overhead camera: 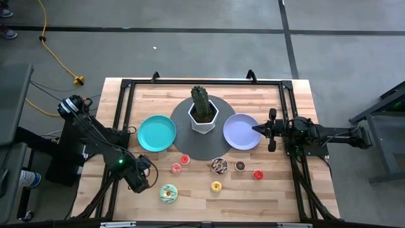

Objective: Pick & Place donuts
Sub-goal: Put the big purple donut on the green plate

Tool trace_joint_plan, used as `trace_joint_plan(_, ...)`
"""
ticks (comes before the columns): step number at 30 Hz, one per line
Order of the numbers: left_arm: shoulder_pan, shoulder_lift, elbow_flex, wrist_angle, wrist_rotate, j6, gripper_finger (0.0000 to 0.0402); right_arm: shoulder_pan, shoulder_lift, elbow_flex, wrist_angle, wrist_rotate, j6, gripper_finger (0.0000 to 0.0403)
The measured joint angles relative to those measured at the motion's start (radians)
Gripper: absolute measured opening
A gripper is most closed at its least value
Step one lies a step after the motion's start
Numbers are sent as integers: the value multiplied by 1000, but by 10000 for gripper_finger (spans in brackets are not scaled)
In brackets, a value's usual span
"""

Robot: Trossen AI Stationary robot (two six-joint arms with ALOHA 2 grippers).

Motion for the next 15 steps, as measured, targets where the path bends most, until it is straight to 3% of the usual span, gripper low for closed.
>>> trace_joint_plan(15,0,93,0,10,2,32,201,0,0,0,0,0,0,1)
